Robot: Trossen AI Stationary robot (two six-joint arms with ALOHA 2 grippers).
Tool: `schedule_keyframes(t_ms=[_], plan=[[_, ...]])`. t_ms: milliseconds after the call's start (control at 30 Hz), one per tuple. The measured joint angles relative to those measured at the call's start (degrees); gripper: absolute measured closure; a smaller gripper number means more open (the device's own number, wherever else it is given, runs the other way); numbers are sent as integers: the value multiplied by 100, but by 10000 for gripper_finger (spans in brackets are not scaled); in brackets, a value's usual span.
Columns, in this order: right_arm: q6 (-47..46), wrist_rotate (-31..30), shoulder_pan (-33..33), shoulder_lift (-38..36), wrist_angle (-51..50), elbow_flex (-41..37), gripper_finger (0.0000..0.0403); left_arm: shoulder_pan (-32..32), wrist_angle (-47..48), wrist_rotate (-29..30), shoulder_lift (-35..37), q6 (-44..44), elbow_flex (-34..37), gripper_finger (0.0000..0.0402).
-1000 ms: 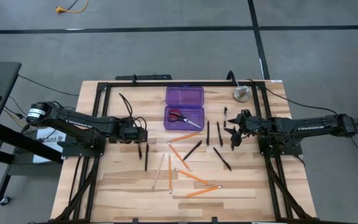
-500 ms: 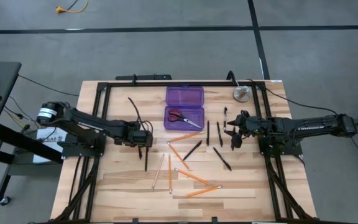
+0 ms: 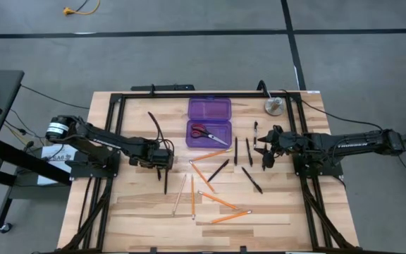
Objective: Pick & place school supplies into a supply box
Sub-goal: Put the black pen into the violet supply box
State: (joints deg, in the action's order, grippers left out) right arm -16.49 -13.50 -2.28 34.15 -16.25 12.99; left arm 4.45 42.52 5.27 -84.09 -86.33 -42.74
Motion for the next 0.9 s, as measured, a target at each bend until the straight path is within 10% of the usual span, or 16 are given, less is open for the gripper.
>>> schedule_keyframes(t_ms=[900], plan=[[-2,15,0,1,-11,0,173,-310,-30,11,-531,101,-34,257]])
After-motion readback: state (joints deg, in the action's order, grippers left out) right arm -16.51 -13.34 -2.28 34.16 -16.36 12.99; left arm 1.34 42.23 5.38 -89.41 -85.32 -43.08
